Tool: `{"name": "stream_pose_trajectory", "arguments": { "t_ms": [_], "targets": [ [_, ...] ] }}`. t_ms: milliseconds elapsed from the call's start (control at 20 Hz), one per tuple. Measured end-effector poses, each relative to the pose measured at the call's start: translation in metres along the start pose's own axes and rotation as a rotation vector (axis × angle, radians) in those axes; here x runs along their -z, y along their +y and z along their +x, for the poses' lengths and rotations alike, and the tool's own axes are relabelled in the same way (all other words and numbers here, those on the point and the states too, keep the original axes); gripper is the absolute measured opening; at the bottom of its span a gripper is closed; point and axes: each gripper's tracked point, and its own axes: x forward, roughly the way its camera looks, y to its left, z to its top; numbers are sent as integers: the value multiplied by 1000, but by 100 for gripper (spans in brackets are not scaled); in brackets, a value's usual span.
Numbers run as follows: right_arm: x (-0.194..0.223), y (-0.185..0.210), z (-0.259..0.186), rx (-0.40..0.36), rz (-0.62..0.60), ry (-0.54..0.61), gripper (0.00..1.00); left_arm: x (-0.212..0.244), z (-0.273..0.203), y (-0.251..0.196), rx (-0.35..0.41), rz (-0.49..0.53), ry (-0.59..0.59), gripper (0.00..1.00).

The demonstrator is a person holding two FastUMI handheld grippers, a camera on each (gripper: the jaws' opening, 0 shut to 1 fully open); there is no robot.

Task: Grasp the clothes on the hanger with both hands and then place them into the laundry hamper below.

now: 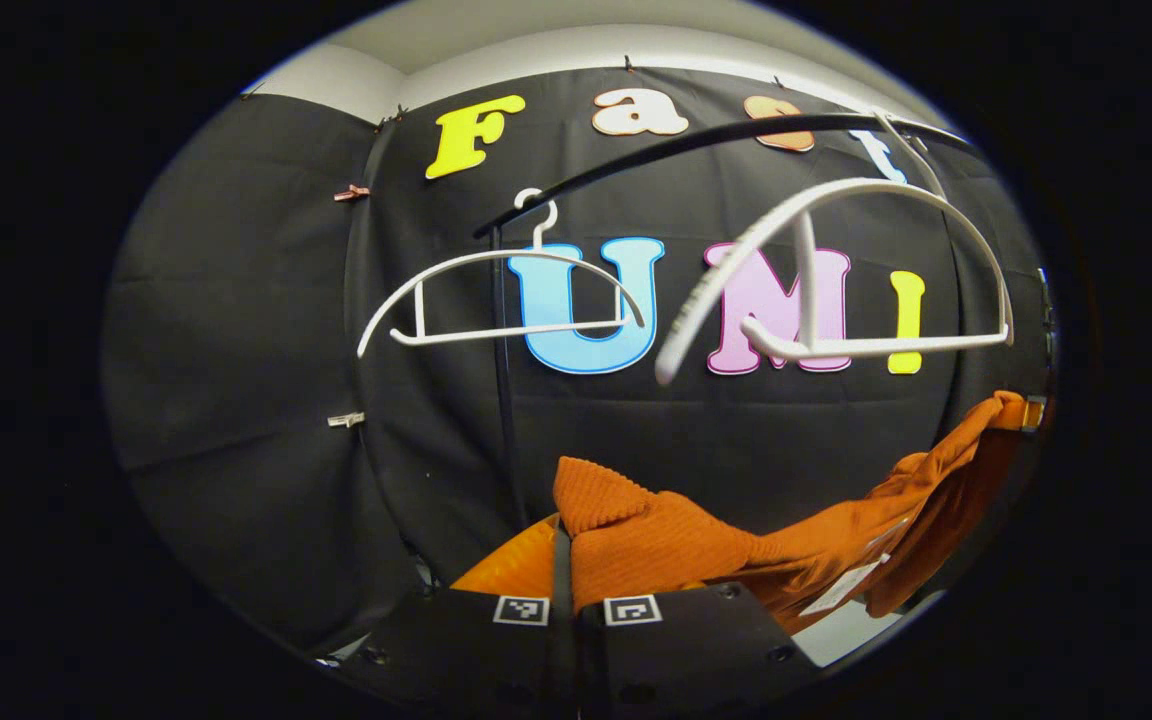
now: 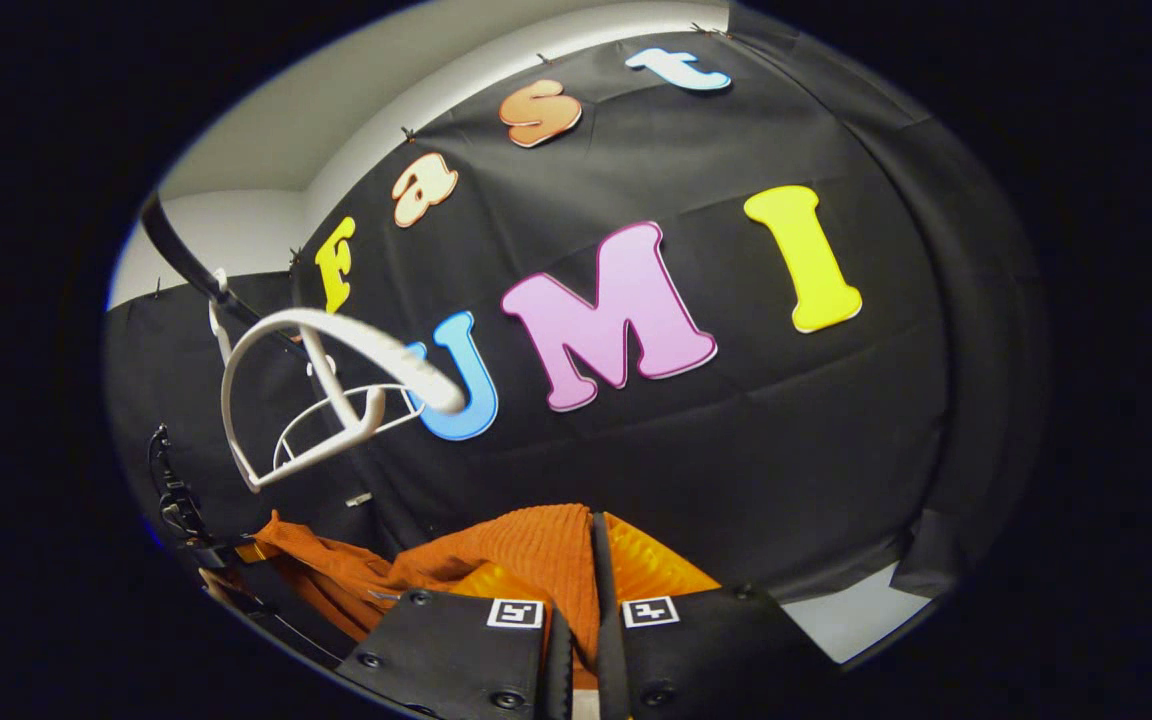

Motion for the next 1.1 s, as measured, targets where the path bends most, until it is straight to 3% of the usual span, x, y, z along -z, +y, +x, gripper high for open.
{"name": "stream_pose_trajectory", "arguments": {
  "t_ms": [300, 900, 1100],
  "targets": [
    [50, 28, -10, -38, 31, 118, 13, 37, -11, 8, -1, -80, 114, 6],
    [139, 119, -5, -177, 103, 326, 13, 70, -29, -76, 193, -64, 205, 6],
    [168, 143, -8, -219, 34, 414, 13, 78, -31, -111, 270, -50, 236, 6]
  ]
}}
